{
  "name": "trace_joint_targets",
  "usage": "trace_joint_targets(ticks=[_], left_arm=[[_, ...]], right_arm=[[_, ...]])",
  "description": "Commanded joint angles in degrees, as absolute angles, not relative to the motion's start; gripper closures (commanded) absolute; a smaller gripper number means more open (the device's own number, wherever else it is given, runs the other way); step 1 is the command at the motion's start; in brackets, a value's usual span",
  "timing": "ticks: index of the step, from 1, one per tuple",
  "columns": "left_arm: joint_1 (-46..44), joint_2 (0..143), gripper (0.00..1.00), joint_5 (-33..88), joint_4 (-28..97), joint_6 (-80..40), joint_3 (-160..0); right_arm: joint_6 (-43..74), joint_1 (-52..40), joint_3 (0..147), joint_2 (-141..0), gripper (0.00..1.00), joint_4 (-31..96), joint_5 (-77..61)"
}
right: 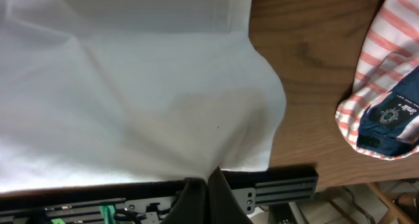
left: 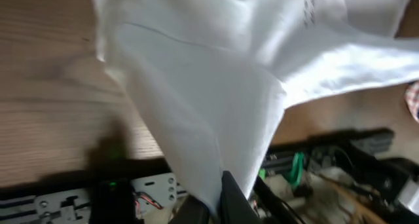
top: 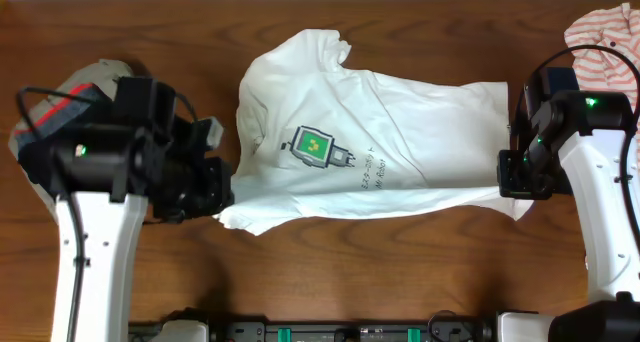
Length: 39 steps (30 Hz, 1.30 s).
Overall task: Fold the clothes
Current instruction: 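Lay the stretched shirt flat on the table with both grippers, then release the shirt and pull both grippers back to its sides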
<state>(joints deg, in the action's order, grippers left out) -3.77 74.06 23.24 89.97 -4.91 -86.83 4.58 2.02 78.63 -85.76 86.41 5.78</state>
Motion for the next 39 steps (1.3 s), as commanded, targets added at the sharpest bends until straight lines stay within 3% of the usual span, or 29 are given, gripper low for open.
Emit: trace_joint_targets(ticks=[1, 16, 25, 29, 39], left_arm=[[-3.7, 74.1, 0.94, 19.3, 89.0, -7.9, -86.9], [-3.7, 84.6, 0.94, 16.8, 71.4, -7.8, -86.8], [-3.7, 95.9, 0.94, 16.9, 67.8, -7.6, -86.8], [-3.7, 98.5, 0.94, 16.9, 66.9, -7.6, -86.8], [-3.7, 99.0, 0.94, 16.8, 62.4, -7.6, -86.8]], right_arm=[[5.7, 2.7, 78.5, -84.6, 0.99, 86.3, 5.8], [5.5, 2.7, 78.5, -85.3, 0.93, 75.6, 6.3], [5.1, 2.7, 78.5, -92.4, 0.99, 73.7, 6.6], [5.1, 2.7, 78.5, -95.0, 0.90, 76.2, 6.6], [3.2, 2.7, 78.2, -96.6, 0.83, 77.1, 5.7]])
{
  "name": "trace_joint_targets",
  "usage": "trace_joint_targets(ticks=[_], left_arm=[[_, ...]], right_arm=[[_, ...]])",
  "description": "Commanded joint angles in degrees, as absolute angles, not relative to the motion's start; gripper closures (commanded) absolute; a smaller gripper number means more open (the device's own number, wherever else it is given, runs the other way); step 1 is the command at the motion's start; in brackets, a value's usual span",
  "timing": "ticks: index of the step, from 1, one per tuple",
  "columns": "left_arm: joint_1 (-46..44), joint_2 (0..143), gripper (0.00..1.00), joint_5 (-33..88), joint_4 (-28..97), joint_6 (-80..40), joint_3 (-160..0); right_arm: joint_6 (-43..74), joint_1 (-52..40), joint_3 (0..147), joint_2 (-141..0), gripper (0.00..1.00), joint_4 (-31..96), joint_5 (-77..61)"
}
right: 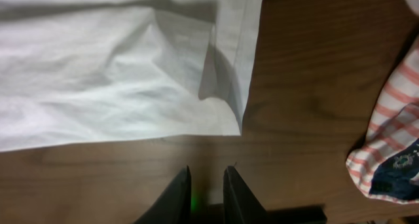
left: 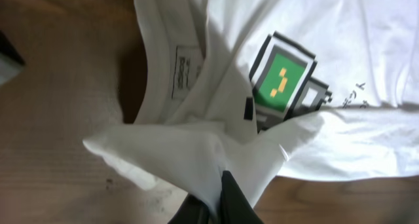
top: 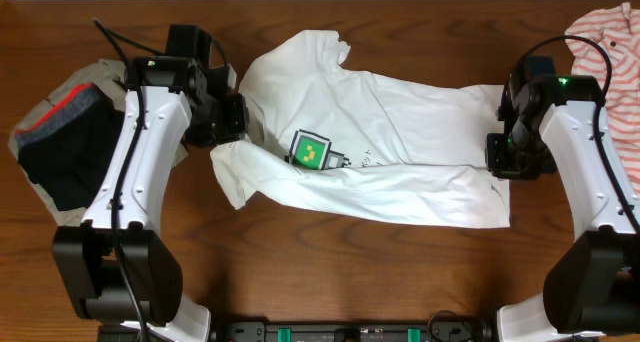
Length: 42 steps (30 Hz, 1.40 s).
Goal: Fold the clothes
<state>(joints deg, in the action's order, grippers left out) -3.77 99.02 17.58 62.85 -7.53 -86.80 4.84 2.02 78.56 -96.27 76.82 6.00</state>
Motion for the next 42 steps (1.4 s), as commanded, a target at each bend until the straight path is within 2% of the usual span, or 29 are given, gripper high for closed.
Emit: trace_joint_targets(ticks=[1, 11, 19, 33, 36, 42], left_arm=[[-3.7, 99.0, 0.94, 16.8, 61.9, -7.6, -86.8], [-3.7, 100.5, 0.94, 9.9, 59.5, -7.9, -86.0], [-3.7, 103.7, 0.94, 10.0, 59.4, -8.3, -86.0], [-3.7, 103.8, 0.94, 10.0, 58.7, -8.3, -85.8], [-3.7, 103.8, 0.94, 10.0, 58.2, -8.3, -85.8], [-3.7, 103.8, 0.94, 10.0, 57.9, -8.3, -85.8]], right_arm=[[2.8, 2.7, 77.8, -96.6, 0.83, 76.9, 5.1], [2.7, 2.7, 70.1, -96.6, 0.82, 68.1, 0.8], [2.7, 2.7, 63.5, -96.7, 0.81, 59.6, -2.0], [2.7, 2.7, 63.0, -96.7, 0.78, 55.3, -5.8], [2.7, 2.7, 63.0, -96.7, 0.73, 53.0, -4.4], [2.9, 3.2, 63.0, -96.7, 0.71, 51.4, -0.6]])
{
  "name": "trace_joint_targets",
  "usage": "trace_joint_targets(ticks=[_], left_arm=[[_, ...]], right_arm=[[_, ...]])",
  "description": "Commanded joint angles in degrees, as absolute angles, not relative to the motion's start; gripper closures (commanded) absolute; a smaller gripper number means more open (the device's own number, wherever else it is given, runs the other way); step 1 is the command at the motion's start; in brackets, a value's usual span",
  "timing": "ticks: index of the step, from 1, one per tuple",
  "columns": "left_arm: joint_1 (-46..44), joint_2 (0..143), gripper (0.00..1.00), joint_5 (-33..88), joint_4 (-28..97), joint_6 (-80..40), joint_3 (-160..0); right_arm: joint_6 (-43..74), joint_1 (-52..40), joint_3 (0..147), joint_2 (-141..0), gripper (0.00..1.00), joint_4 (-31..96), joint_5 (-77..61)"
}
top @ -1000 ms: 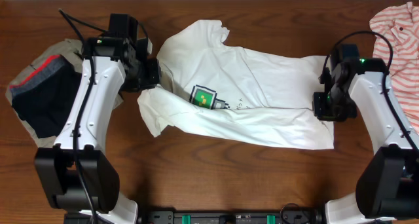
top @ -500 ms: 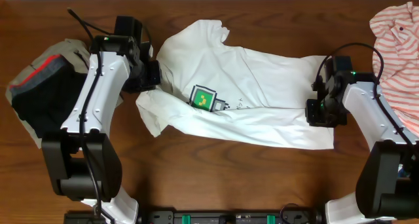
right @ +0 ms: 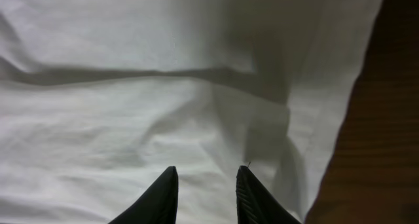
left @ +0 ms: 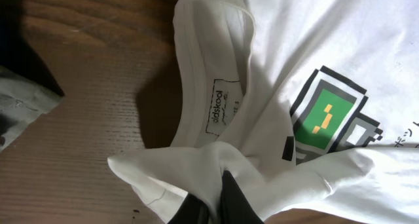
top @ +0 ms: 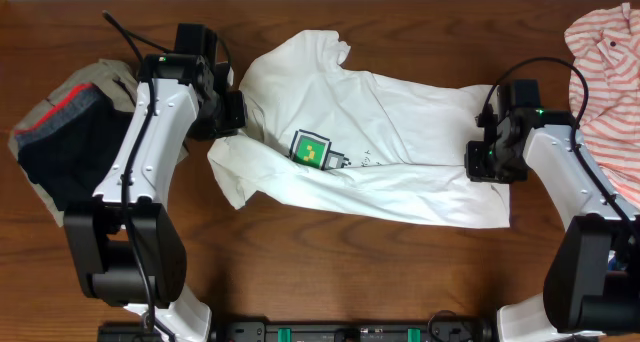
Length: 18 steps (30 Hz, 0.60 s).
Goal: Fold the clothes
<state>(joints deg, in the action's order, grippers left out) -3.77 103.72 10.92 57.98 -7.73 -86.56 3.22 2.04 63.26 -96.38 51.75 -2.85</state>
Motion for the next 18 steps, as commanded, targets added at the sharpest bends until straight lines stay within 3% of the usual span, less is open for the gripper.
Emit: trace_joint_targets(ticks=[1, 18], left_arm=[[-3.7, 103.8, 0.94, 10.0, 57.9, -8.3, -85.8], [-3.7, 103.8, 0.94, 10.0, 57.7, -8.3, -85.8]], right_arm=[[3.0, 3.4, 63.0, -96.7, 0.71, 51.3, -0.6], [3.2, 5.7, 62.7, -96.8, 0.61, 48.4, -0.7]])
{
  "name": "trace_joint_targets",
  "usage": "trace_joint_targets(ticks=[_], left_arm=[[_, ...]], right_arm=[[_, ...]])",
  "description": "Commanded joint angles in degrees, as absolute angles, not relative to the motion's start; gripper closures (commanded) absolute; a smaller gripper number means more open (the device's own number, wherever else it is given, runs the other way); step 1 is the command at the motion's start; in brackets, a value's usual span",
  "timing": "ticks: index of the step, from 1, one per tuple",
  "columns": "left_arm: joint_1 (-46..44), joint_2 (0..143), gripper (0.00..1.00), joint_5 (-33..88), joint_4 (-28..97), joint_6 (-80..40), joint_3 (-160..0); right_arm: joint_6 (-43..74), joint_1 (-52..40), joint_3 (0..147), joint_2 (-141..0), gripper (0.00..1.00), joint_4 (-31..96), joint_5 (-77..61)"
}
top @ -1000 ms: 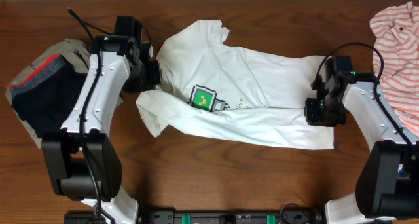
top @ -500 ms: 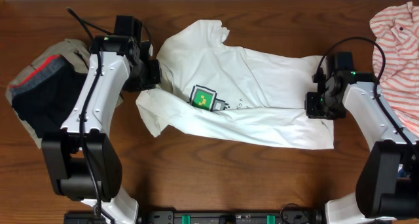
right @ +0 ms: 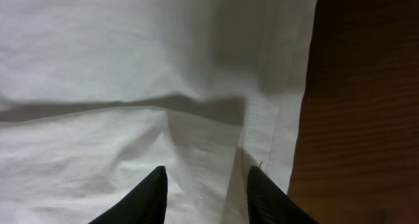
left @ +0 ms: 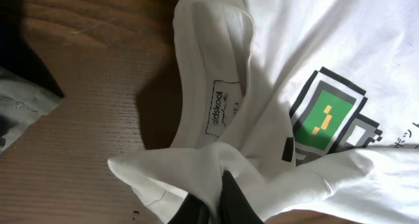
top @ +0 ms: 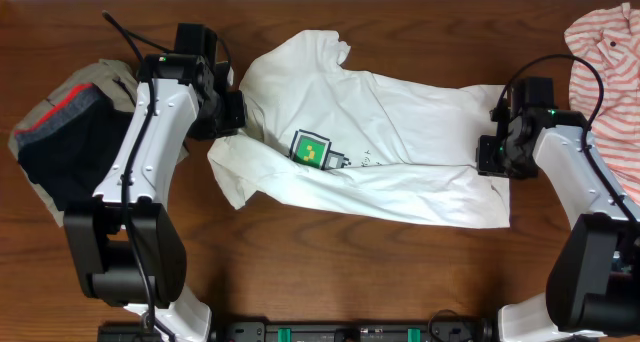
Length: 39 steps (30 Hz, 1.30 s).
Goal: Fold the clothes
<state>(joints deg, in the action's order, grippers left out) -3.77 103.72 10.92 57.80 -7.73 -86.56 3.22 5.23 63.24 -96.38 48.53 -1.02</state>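
A white T-shirt (top: 400, 132) with a green pixel print (top: 312, 148) lies across the table, its near long edge folded up over the print. My left gripper (left: 219, 194) is shut on a bunched white sleeve (left: 190, 165) beside the collar label (left: 221, 109); in the overhead view the left gripper (top: 226, 114) sits at the shirt's left end. My right gripper (right: 206, 185) stands open just above the shirt's hem (right: 281, 119), at the shirt's right end in the overhead view, where the right gripper (top: 495, 154) shows.
A grey, dark and red pile of clothes (top: 65, 132) lies at the left edge. A striped orange-and-white garment (top: 605, 52) lies at the far right. Bare wooden table (top: 330, 262) runs along the front.
My right gripper has moved a little right, toward the hem edge, and its fingers stand wider apart. The left gripper and the shirt look unchanged.
Both grippers first held the shirt's near edge lifted at each end. Then that edge lay folded up over the shirt, the right gripper open beside the hem corner, the left still pinching the sleeve. The right gripper then sat over the cloth and now over the hem.
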Motion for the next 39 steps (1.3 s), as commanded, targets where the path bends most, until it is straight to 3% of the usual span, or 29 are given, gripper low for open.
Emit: trace_joint_targets(ticks=[1, 12, 14, 16, 17, 26, 39], left_arm=[[-3.7, 103.8, 0.94, 10.0, 57.7, -8.3, -85.8], [-3.7, 103.8, 0.94, 10.0, 57.7, -8.3, -85.8], [-3.7, 103.8, 0.94, 10.0, 57.7, -8.3, -85.8], [-3.7, 103.8, 0.94, 10.0, 57.7, -8.3, -85.8], [-3.7, 103.8, 0.94, 10.0, 57.6, -8.3, -85.8], [-3.7, 103.8, 0.94, 8.8, 54.6, -8.3, -85.8], [-3.7, 106.3, 0.94, 5.3, 51.1, -8.7, -84.6]], right_arm=[[3.2, 5.7, 62.5, -96.9, 0.61, 48.3, -0.6], [3.2, 5.7, 59.9, -101.3, 0.64, 44.0, -1.1], [3.2, 5.7, 59.9, -101.9, 0.73, 43.7, -1.4], [3.2, 5.7, 59.9, -102.1, 0.96, 43.4, -1.8], [3.4, 5.7, 59.9, -102.1, 0.99, 43.3, -1.7], [10.7, 6.7, 59.9, -102.1, 0.99, 42.7, 6.5], [10.7, 9.9, 59.9, -102.1, 0.99, 39.0, 6.0]])
